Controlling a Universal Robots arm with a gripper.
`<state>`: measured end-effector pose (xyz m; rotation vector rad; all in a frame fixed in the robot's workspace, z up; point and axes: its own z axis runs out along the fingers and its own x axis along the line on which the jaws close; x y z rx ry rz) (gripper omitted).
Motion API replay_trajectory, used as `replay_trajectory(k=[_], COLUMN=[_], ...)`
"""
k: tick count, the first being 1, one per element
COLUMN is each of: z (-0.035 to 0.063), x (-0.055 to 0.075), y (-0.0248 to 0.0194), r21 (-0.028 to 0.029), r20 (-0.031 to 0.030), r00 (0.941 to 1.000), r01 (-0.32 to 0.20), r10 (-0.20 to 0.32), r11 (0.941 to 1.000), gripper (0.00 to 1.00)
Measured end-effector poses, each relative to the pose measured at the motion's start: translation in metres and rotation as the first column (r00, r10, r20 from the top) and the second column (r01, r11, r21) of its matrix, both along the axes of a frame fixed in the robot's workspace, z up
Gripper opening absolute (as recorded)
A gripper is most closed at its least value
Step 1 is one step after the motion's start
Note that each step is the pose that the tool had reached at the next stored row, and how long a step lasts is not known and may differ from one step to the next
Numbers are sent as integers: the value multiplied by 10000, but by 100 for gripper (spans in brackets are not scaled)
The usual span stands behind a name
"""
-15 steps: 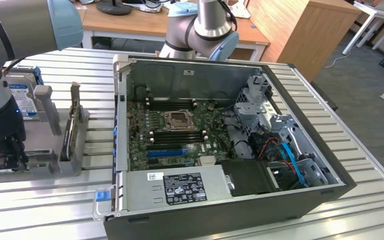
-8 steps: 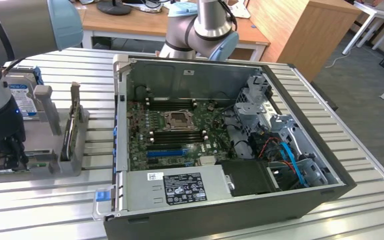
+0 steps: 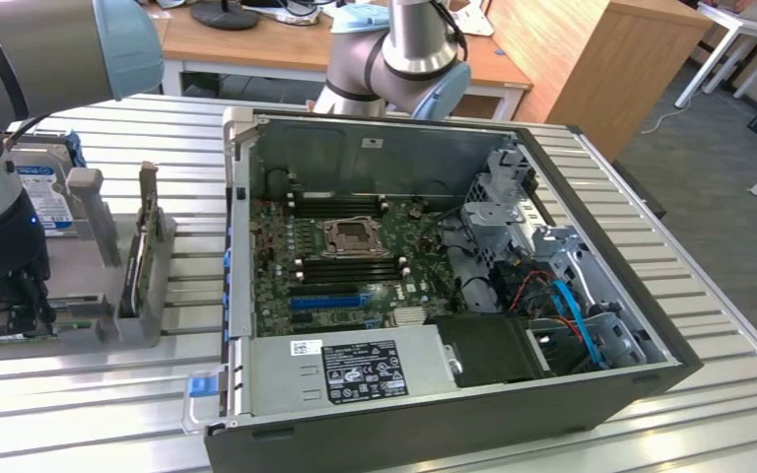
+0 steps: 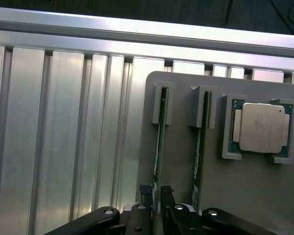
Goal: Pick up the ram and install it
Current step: 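Pick up the ram and move it above insertion slot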
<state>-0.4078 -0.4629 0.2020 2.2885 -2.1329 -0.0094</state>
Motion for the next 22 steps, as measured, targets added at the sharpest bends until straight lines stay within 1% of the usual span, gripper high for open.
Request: replay_trajectory(k=[4, 6, 7, 8, 22], z=[0, 0, 0, 0, 0], x=[0, 0, 0, 0, 0], y=[0, 0, 0, 0, 0], r21=[0, -1, 1, 0, 0], r20=[0, 0, 0, 0, 0], r00=[10000, 10000, 10000, 10000, 10000], r01=[0, 0, 1, 0, 5], r10=[0, 0, -1, 0, -5], r11=[10000, 10000, 10000, 10000, 10000], gripper=[21, 20, 13, 12, 12])
